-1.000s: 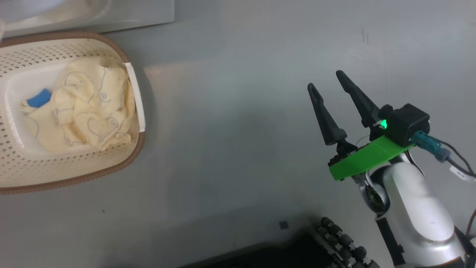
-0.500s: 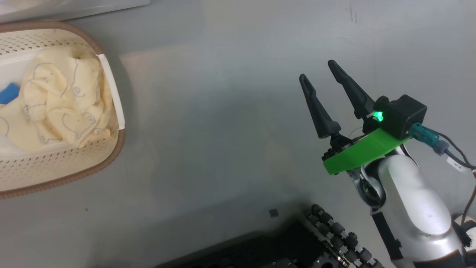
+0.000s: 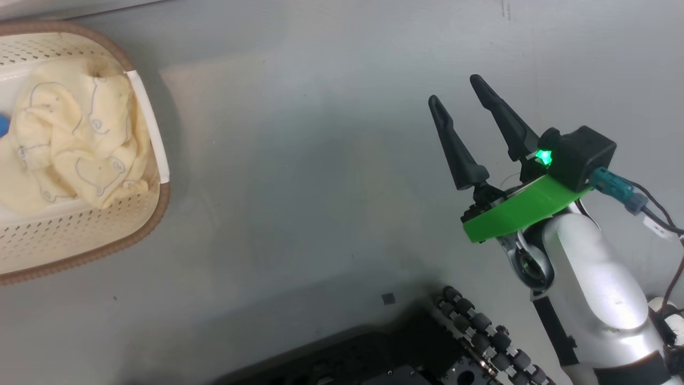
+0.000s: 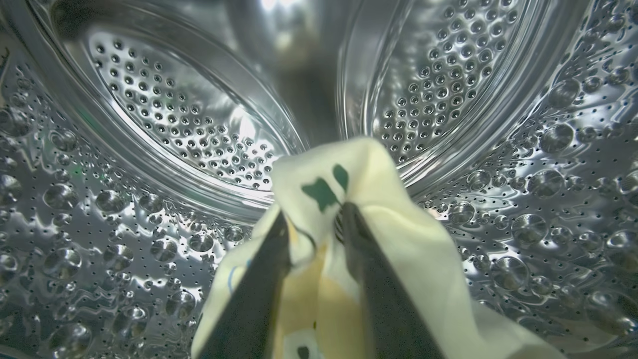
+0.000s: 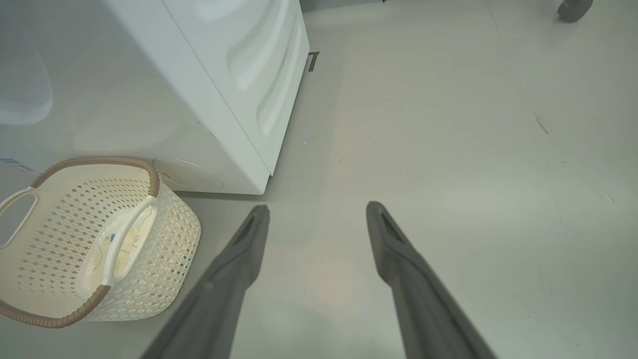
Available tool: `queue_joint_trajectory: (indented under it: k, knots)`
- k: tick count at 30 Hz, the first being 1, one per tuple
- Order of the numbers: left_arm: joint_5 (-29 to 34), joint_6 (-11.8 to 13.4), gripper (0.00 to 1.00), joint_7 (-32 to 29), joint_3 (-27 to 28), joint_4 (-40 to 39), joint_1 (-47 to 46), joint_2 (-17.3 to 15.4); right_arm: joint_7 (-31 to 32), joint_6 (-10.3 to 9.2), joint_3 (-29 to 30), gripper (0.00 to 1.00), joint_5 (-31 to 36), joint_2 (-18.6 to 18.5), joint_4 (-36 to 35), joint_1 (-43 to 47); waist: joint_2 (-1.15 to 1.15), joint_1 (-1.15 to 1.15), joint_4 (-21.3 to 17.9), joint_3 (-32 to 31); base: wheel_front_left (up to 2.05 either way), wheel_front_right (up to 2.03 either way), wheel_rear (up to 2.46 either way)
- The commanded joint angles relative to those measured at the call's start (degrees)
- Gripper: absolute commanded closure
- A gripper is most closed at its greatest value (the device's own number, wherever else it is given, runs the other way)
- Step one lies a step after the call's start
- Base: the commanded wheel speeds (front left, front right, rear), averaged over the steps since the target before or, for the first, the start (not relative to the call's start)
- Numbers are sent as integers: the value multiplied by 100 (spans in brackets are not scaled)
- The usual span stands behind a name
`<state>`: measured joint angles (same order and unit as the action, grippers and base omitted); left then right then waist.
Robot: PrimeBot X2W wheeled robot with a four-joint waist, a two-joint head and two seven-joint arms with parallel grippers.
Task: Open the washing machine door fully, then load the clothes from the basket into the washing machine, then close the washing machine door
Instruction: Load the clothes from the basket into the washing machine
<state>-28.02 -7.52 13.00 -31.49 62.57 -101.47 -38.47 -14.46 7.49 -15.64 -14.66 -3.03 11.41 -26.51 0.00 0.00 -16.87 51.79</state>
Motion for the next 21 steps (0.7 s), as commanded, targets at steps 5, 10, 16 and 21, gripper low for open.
queue_joint_trajectory:
  k: [5,10,16,21]
  knots:
    - [-161,4,0,51,-122,62,-308,-181,-54,0,-73,0,-58,15,-97,117,0,0,24,-26,0,0,0]
    - [-295,3,0,115,-297,139,-255,-161,-54,0,-59,0,-23,15,-73,98,0,0,61,-131,0,0,0]
    - [-546,3,0,173,-471,108,50,-109,-54,0,5,0,68,15,-28,94,0,0,140,-390,0,0,0]
    - [-802,3,0,189,-605,-27,438,-50,-54,0,68,0,156,15,28,112,0,0,236,-642,0,0,0]
